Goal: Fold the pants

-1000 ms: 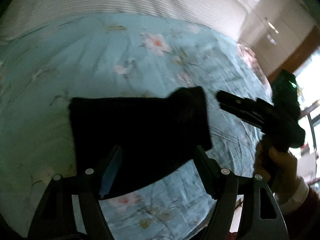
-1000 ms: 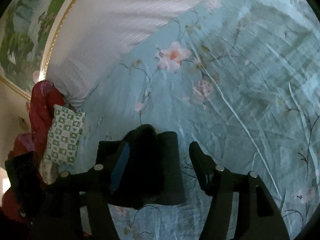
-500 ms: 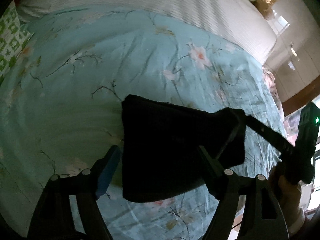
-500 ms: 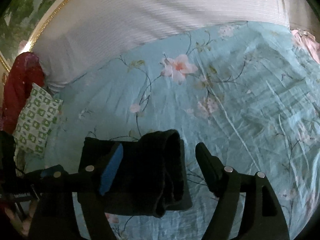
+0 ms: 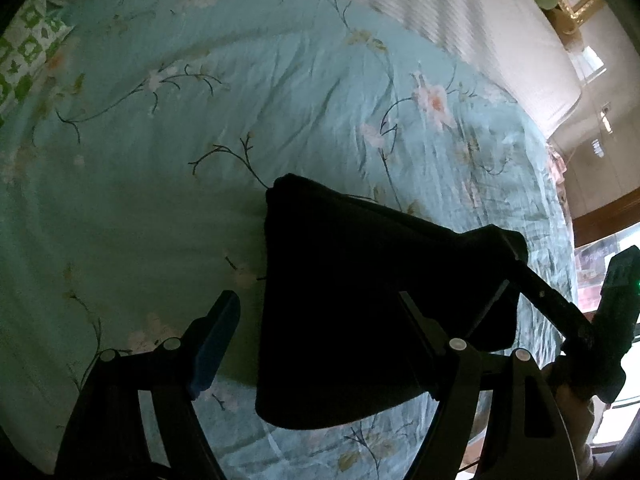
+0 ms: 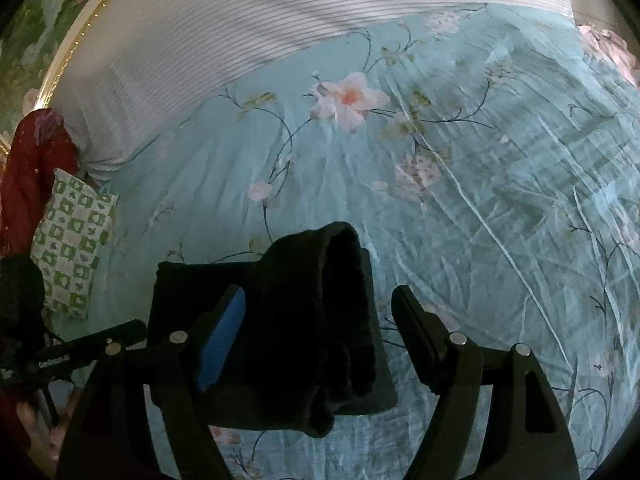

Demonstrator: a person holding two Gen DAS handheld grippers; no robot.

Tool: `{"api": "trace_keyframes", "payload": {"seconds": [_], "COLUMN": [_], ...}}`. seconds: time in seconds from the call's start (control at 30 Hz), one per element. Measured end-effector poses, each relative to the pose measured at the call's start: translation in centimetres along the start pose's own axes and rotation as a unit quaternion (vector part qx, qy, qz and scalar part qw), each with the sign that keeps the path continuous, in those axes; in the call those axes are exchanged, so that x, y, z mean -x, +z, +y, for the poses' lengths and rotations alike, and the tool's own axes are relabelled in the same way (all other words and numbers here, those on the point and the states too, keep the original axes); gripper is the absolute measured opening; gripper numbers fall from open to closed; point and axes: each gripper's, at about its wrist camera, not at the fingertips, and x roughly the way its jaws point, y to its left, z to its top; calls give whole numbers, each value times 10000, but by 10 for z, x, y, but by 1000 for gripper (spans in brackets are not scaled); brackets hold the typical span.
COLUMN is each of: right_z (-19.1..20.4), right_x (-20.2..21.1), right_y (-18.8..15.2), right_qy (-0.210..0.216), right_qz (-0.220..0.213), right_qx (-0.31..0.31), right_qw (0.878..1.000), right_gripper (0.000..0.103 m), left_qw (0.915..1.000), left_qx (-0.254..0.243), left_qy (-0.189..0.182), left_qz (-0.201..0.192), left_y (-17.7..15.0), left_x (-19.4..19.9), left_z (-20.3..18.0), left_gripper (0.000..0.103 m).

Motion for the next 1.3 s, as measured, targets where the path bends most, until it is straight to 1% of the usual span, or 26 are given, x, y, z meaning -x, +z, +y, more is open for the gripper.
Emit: {"api": "trace_keyframes", "payload": {"seconds": [0.27,0.43,0.63,0.67,0.7,0.8,0.87,0.9,0.97,1.03,1.07,1.13,1.2,1.23,1.3], "right_z": [-8,-8,-4,-3,-2,-1,-2,-2,1,2,2,2,3,4,7], "right_x": [-11,-10,-14,-15,-16,-19,-20,-20,-19,-14,-10,-1,10,14,13], "right_y": [-3,-4,-7,-8,-8,-9,-9,-9,-10,-9,-7,-1,4,7,9], "right_qy": [-71,7,208,263,312,313,369,393,450,623,780,1038,1292,1312,1192], "right_qz": [157,195,227,222,223,236,263,267,248,215,189,125,31,-12,5], "right_qx": [-54,-31,168,197,220,302,322,360,483,484,444,385,380,444,603], "right_qw": [9998,9998,9994,9992,9990,9988,9985,9982,9975,9967,9958,9938,9909,9904,9910], "right_gripper": [76,76,76,74,67,62,58,55,49,40,32,29,22,22,22], "left_qw": [9999,9996,9994,9993,9992,9994,9996,9996,9992,9992,9994,9995,9987,9987,9989], "left_qx": [54,173,204,186,160,87,8,-42,-159,-203,-207,-164,-130,-121,-142], "left_qy": [102,183,272,309,359,334,267,285,369,310,219,-17,-285,-316,-269], "left_qz": [103,125,86,69,59,27,17,14,-74,-134,-162,-272,-393,-393,-358], "left_y": [6,9,14,15,16,18,19,19,18,16,16,15,15,15,17], "left_x": [-16,-24,-31,-32,-33,-35,-36,-37,-35,-28,-23,-10,2,4,-1], "left_z": [-2,2,3,3,1,-2,-5,-8,-13,-14,-14,-10,-5,-4,-3], "left_gripper": [78,78,78,78,77,65,44,41,28,23,22,21,21,21,21]}}
